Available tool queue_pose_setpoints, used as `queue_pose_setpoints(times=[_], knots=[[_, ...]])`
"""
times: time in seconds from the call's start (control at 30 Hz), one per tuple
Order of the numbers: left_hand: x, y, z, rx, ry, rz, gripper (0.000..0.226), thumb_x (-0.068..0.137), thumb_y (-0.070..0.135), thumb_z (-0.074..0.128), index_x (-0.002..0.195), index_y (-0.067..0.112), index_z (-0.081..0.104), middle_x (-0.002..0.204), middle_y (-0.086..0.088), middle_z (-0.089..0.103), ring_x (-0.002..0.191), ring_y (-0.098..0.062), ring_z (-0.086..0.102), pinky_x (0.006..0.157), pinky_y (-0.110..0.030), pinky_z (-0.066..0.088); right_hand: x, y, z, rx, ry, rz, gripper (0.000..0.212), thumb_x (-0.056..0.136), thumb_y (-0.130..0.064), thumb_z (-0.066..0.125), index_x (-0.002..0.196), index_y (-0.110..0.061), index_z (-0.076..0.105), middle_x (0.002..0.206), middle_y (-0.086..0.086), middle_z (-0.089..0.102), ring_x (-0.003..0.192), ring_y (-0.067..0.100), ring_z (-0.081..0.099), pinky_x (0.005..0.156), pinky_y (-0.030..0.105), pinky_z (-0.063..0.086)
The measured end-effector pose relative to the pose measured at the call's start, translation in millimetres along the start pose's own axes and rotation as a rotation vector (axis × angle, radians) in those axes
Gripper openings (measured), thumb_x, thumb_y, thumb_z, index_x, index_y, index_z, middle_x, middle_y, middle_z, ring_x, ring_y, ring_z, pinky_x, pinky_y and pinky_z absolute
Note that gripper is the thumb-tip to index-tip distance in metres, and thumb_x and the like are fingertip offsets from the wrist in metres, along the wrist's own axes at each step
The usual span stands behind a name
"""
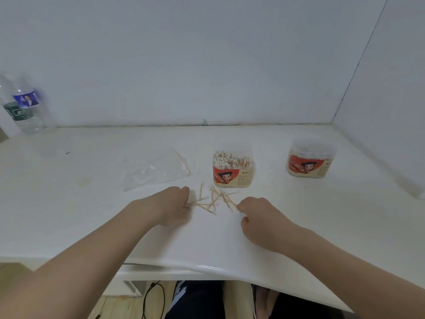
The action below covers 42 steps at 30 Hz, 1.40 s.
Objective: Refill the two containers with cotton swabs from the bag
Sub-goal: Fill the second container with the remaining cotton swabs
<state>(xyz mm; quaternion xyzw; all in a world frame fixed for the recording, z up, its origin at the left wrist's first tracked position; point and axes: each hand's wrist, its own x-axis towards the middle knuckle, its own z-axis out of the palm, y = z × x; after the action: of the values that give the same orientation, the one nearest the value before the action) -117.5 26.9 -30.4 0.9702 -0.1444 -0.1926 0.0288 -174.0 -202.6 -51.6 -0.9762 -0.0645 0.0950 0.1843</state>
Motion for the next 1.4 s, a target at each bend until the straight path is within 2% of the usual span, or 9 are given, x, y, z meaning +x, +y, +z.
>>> queue_pose_setpoints(times=[0.17,0.3,0.53,0.7,0.83,1.03,1.1,1.23,1.4], knots=[[6,2,-2,0.006,0.05,-0.001,0.016,0.095,0.021,0.05,0.103,0.009,0.056,0.11,-0.006,0.049,0.094,-0.028,0.06,0.072,-0.034,0.044,6,-12,7,0.058,-0.016,-0.051,0.034,0.092,-0.005,0.038,0.12,-0.007,0.057,0.119,0.004,0.055,0.107,0.021,0.045,0.087,0.027,0.038],[9,0,-1,0.038,0.072,0.006,0.015,0.088,0.015,0.052,0.096,0.005,0.061,0.102,-0.009,0.063,0.089,-0.032,0.064,0.067,-0.032,0.043,13,-16,2,0.16,0.046,-0.067,0.013,0.089,-0.003,0.043,0.09,-0.008,0.055,0.103,0.001,0.056,0.096,0.024,0.054,0.078,0.029,0.045],[10,-4,-4,0.087,0.086,0.037,0.007,0.087,0.026,0.055,0.093,0.023,0.055,0.096,0.004,0.06,0.094,-0.022,0.061,0.074,-0.033,0.049,23,-20,2,0.022,0.017,-0.119,0.039,0.098,-0.032,0.049,0.13,-0.011,0.053,0.129,0.004,0.052,0.127,0.025,0.043,0.104,0.034,0.038],[13,0,-5,0.135,0.105,0.06,0.055,0.089,0.039,0.06,0.138,0.039,0.036,0.119,0.002,0.049,0.089,-0.024,0.06,0.074,-0.033,0.051,26,-29,14,0.009,0.099,-0.184,0.03,0.097,-0.031,0.051,0.12,-0.014,0.057,0.111,-0.001,0.05,0.118,0.025,0.045,0.097,0.031,0.039],[22,1,-6,0.016,-0.035,0.147,0.074,0.091,0.025,0.054,0.153,0.049,0.021,0.142,0.008,0.031,0.104,-0.026,0.06,0.065,-0.037,0.062,32,-23,9,-0.041,0.148,-0.202,0.045,0.094,-0.04,0.055,0.133,-0.018,0.054,0.13,-0.001,0.053,0.125,0.021,0.041,0.105,0.034,0.037],[32,3,-5,-0.029,0.022,0.312,0.049,0.078,0.032,0.054,0.126,0.035,0.053,0.123,0.012,0.047,0.106,-0.017,0.057,0.054,-0.03,0.06,28,-19,21,-0.13,0.2,-0.239,0.038,0.092,-0.041,0.056,0.12,-0.016,0.057,0.114,0.0,0.054,0.107,0.022,0.049,0.094,0.033,0.042],[30,5,-5,-0.039,0.042,0.319,0.036,0.081,0.026,0.058,0.117,0.027,0.056,0.113,0.009,0.048,0.098,-0.017,0.056,0.056,-0.01,0.047,28,-18,26,-0.087,0.27,-0.269,0.03,0.09,-0.028,0.06,0.113,-0.009,0.063,0.107,0.005,0.058,0.099,0.026,0.052,0.087,0.037,0.046],[25,5,-6,-0.027,0.085,0.293,0.027,0.084,0.012,0.06,0.108,0.023,0.052,0.104,0.008,0.045,0.093,-0.016,0.052,0.076,-0.027,0.045,31,-14,28,-0.027,0.291,-0.263,0.017,0.088,-0.008,0.058,0.102,-0.002,0.066,0.097,0.011,0.059,0.09,0.03,0.056,0.077,0.036,0.047],[18,-2,-11,0.042,0.087,0.218,0.025,0.09,0.025,0.059,0.114,0.022,0.053,0.104,0.007,0.054,0.085,-0.015,0.05,0.073,-0.03,0.045,32,-17,20,0.003,0.23,-0.258,0.027,0.096,-0.007,0.048,0.119,-0.012,0.062,0.108,0.005,0.059,0.1,0.022,0.055,0.083,0.029,0.042]])
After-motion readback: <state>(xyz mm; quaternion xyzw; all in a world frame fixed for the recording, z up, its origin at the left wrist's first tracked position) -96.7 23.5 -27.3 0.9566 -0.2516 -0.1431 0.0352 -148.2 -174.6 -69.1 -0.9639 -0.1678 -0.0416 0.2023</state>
